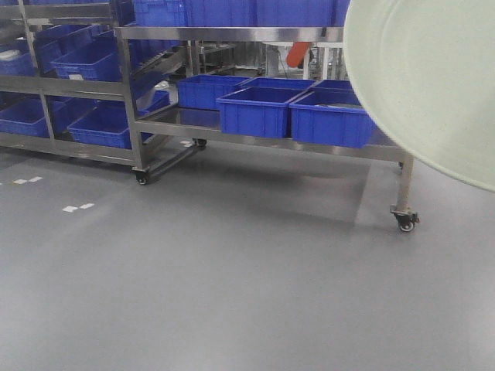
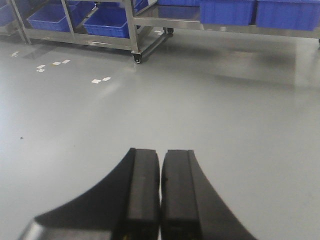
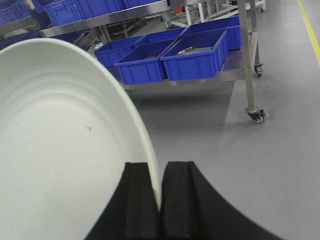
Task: Place green plate on second shelf with right arm
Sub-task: 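Drive across the floor toward the shelving rack with blue bins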
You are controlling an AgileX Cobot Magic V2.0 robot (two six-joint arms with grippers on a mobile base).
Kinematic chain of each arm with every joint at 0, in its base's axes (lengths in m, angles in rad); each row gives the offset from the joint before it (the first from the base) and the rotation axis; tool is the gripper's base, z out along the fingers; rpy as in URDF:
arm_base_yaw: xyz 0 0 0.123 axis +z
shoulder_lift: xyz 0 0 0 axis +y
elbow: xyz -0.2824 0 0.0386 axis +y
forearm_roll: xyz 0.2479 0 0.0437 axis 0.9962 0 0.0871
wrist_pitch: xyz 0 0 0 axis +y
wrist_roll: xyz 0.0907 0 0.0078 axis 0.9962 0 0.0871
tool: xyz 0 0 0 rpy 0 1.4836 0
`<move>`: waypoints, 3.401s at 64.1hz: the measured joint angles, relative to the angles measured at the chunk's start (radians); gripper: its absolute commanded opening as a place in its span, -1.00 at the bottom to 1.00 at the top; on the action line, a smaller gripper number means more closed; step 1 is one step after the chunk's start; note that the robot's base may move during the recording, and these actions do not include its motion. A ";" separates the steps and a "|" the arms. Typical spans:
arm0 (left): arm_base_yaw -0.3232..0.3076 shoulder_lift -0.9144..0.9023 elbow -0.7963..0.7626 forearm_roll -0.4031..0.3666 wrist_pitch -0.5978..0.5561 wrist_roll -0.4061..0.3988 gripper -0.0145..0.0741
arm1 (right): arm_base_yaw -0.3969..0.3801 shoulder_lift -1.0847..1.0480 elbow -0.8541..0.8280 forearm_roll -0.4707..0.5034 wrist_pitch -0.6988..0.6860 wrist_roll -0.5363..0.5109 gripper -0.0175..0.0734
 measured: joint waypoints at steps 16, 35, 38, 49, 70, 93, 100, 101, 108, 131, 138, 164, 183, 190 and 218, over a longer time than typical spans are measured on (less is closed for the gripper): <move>0.000 0.000 0.000 0.000 0.000 0.000 -0.39 | 0.000 0.000 0.000 0.000 0.000 0.000 -0.49; 0.000 0.000 0.000 0.000 0.000 0.000 -0.39 | 0.000 0.000 0.000 0.000 0.000 0.000 -0.49; 0.000 0.000 0.000 0.000 0.000 0.000 -0.39 | 0.000 0.000 0.000 0.000 0.000 0.000 -0.49; 0.000 0.000 0.000 0.000 0.000 0.000 -0.39 | 0.000 0.000 0.000 0.000 0.000 0.000 -0.49; 0.000 0.000 0.000 0.000 0.000 0.000 -0.39 | 0.000 0.000 0.000 0.000 0.000 0.000 -0.49; 0.000 0.000 0.000 0.000 0.000 0.000 -0.39 | 0.001 0.000 0.000 0.000 0.000 0.000 -0.49; 0.000 0.000 0.000 0.000 0.000 0.000 -0.39 | 0.001 0.000 0.000 0.000 0.000 0.000 -0.49; 0.000 0.000 0.000 0.000 0.000 0.000 -0.39 | 0.001 0.000 0.000 0.000 0.000 0.000 -0.49; 0.000 0.000 0.000 0.000 0.000 0.000 -0.39 | 0.001 0.000 0.000 0.000 0.000 0.000 -0.49; 0.000 0.000 0.000 0.000 0.000 0.000 -0.39 | 0.001 0.000 0.000 0.000 0.000 0.000 -0.49; 0.000 0.000 0.000 0.000 0.000 0.000 -0.39 | 0.001 0.000 0.000 0.000 0.000 0.000 -0.49; 0.000 0.000 0.000 0.000 0.000 0.000 -0.39 | 0.001 0.000 0.000 0.000 0.000 0.000 -0.49; 0.000 0.000 0.000 0.000 0.000 0.000 -0.39 | 0.001 0.000 0.000 0.000 0.000 0.000 -0.49; 0.000 0.000 0.000 0.000 0.000 0.000 -0.39 | 0.001 0.000 0.000 0.000 0.000 0.000 -0.49; 0.000 0.000 0.000 0.000 0.000 0.000 -0.39 | 0.001 0.000 0.000 0.000 0.000 0.000 -0.49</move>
